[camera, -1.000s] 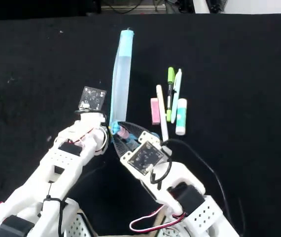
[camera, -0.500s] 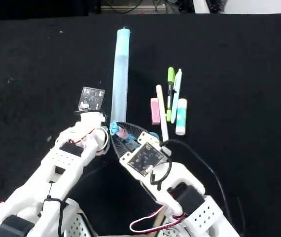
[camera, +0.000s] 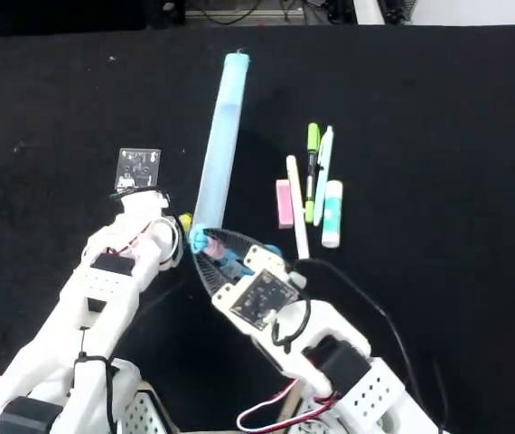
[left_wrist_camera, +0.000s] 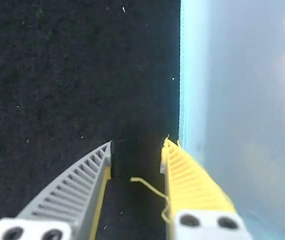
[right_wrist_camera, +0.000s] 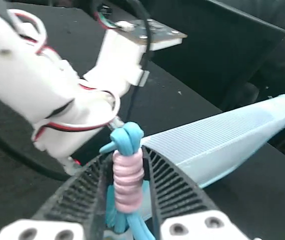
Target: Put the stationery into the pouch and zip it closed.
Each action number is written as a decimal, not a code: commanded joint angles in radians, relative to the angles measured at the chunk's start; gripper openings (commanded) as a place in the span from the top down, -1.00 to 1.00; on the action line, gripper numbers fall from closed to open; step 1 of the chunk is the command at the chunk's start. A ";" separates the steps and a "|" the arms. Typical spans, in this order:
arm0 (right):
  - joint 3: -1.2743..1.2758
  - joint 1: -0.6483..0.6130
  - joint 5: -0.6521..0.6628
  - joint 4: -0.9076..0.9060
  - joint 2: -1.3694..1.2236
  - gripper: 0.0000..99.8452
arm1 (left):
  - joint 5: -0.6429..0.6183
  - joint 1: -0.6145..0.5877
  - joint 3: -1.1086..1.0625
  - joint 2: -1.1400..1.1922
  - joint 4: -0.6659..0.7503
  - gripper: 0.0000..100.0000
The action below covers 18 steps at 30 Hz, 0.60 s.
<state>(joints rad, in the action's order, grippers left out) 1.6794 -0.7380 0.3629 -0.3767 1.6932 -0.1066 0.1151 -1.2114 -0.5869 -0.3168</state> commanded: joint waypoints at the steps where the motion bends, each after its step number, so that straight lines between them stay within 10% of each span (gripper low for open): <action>1: -0.002 -0.041 0.002 0.023 0.004 0.98 | -0.006 0.001 0.065 0.000 0.008 0.67; 18: -0.173 0.068 -0.006 -0.080 0.001 0.97 | -0.009 0.177 0.051 0.008 0.014 0.66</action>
<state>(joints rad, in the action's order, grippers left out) 1.5796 -0.6905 0.3629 -0.4549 1.6916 -0.1066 0.2194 -1.2114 -0.5777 -0.3168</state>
